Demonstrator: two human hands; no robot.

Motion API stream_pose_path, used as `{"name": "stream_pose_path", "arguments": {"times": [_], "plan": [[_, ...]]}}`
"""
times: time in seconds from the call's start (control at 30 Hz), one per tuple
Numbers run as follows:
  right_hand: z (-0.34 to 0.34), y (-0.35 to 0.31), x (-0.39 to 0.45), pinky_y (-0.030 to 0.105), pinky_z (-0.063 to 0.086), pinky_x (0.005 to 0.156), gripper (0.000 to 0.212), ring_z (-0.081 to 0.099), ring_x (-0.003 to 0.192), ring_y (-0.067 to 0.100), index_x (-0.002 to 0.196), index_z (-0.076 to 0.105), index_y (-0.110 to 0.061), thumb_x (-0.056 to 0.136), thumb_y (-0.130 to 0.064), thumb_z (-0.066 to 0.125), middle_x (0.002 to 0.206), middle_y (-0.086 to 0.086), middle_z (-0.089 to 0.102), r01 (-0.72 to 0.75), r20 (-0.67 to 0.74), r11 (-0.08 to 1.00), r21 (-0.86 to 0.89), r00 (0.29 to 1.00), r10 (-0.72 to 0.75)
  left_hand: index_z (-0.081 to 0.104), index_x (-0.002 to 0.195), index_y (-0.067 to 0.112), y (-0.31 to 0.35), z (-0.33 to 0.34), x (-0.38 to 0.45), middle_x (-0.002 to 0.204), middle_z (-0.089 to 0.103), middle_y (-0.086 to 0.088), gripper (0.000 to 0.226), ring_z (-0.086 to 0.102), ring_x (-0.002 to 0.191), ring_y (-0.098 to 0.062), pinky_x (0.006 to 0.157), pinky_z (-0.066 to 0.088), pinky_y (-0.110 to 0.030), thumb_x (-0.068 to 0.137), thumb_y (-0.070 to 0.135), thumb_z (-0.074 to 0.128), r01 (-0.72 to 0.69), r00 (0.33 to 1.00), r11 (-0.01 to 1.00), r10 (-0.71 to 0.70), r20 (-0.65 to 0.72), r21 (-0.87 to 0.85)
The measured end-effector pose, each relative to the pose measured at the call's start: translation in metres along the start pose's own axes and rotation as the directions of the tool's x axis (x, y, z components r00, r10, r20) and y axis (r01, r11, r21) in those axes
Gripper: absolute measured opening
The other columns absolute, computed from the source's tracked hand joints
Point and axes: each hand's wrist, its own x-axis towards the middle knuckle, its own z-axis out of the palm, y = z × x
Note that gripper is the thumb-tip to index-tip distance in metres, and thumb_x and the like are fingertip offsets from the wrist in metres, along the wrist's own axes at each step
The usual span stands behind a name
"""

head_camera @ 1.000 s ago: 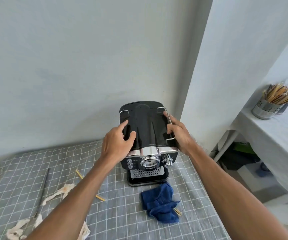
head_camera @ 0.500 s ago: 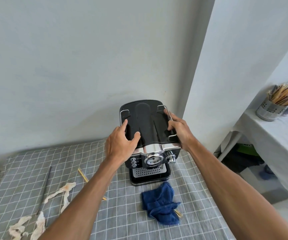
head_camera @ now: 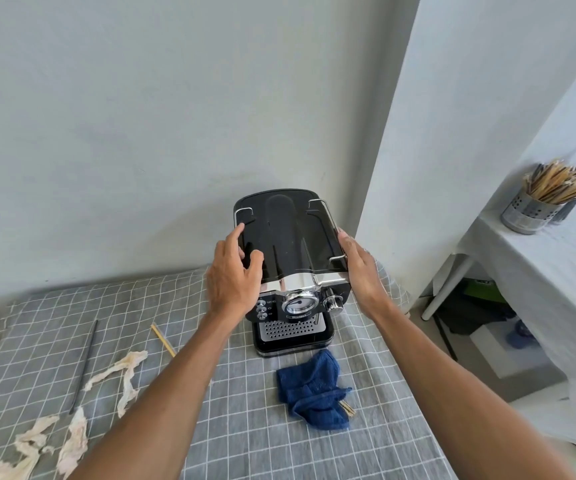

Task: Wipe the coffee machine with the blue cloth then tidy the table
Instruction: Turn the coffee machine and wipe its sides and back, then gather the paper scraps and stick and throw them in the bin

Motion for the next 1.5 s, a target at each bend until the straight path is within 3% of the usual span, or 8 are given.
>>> {"name": "stream_pose_path", "arguments": {"times": [0.13,0.23,0.43,0.67,0.83,0.97,1.13,1.5], "plan": [[0.002,0.0,-0.019,0.035,0.038,0.119,0.063,0.052,0.138,0.005,0.142,0.056,-0.047,0.094,-0.082,0.034,0.145,-0.015,0.06,0.035,-0.004,0.998,-0.045,0.999,-0.035,0.04,0.152,0.024,-0.003,0.0,-0.002,0.113,0.049,0.0,0.067,0.055,0.084,-0.016,0.071,0.047,-0.036,0.09,0.048,0.043,0.013,1.0,1.0,-0.013,0.0,0.021],[0.005,0.011,-0.034,0.038,0.03,0.125,0.077,0.041,0.146,0.005,0.155,0.044,-0.028,0.098,-0.077,0.027,0.158,-0.008,0.047,0.036,-0.042,0.994,-0.105,0.998,-0.041,0.038,0.154,0.025,-0.01,0.001,-0.009,0.118,0.045,0.0,0.07,0.055,0.084,-0.019,0.069,0.042,-0.033,0.09,0.054,0.035,0.052,0.999,0.998,-0.052,0.014,0.024],[0.01,0.024,-0.055,0.037,0.034,0.121,0.075,0.048,0.14,0.007,0.152,0.046,-0.037,0.094,-0.082,0.032,0.153,-0.009,0.053,0.038,-0.106,0.995,-0.096,0.993,-0.048,0.039,0.152,0.03,-0.017,0.003,-0.011,0.122,0.042,0.002,0.062,0.058,0.083,-0.02,0.053,0.032,-0.023,0.094,0.052,0.034,0.119,0.99,0.992,-0.121,0.071,0.035],[0.015,0.025,-0.062,0.033,0.034,0.121,0.073,0.046,0.142,0.008,0.153,0.045,-0.035,0.098,-0.078,0.024,0.154,-0.004,0.053,0.047,-0.149,0.99,-0.135,0.986,-0.067,0.037,0.154,0.026,-0.025,-0.001,-0.021,0.137,0.044,-0.004,0.081,0.057,0.106,-0.02,0.08,0.044,-0.033,0.093,0.078,0.021,0.121,0.983,0.993,-0.121,0.139,0.003],[0.034,0.06,-0.092,0.017,0.032,0.109,0.059,0.042,0.132,-0.015,0.155,0.037,-0.039,0.105,-0.068,0.023,0.146,-0.033,0.044,0.078,-0.245,0.967,-0.243,0.96,-0.139,0.04,0.153,0.029,-0.044,-0.015,-0.05,0.14,0.047,-0.002,0.089,0.056,0.108,-0.01,0.094,0.048,-0.039,0.089,0.086,0.017,0.1,0.98,0.992,-0.085,0.179,-0.078],[0.044,0.11,-0.125,0.034,0.045,0.104,0.056,0.049,0.125,0.012,0.148,0.041,-0.031,0.104,-0.064,0.031,0.137,-0.003,0.048,-0.07,-0.269,0.938,-0.339,0.963,-0.026,0.039,0.154,0.031,-0.074,-0.032,-0.073,0.146,0.048,-0.006,0.078,0.057,0.104,-0.008,0.095,0.05,-0.043,0.094,0.077,0.018,0.171,0.967,0.984,-0.16,0.196,-0.042],[0.083,0.124,-0.146,0.029,0.046,0.08,0.02,0.062,0.093,0.017,0.109,0.062,-0.02,0.107,-0.035,0.048,0.103,0.005,0.067,-0.1,-0.082,0.895,-0.434,0.994,0.071,0.045,0.149,0.024,-0.127,-0.063,-0.098,0.137,0.059,-0.008,0.067,0.059,0.108,-0.015,0.095,0.05,-0.045,0.101,0.066,0.023,0.267,0.954,0.963,-0.268,0.135,0.022],[0.245,0.088,-0.16,0.007,0.047,0.06,0.023,0.057,0.077,0.004,0.118,0.068,-0.01,0.101,-0.026,0.064,0.097,0.0,0.066,0.013,0.34,0.877,-0.481,0.924,0.173,0.047,0.144,0.028,-0.261,-0.175,-0.14,0.122,0.064,0.001,0.057,0.06,0.089,-0.009,0.077,0.047,-0.033,0.102,0.064,0.032,0.348,0.934,0.934,-0.352,0.056,0.077]]}}
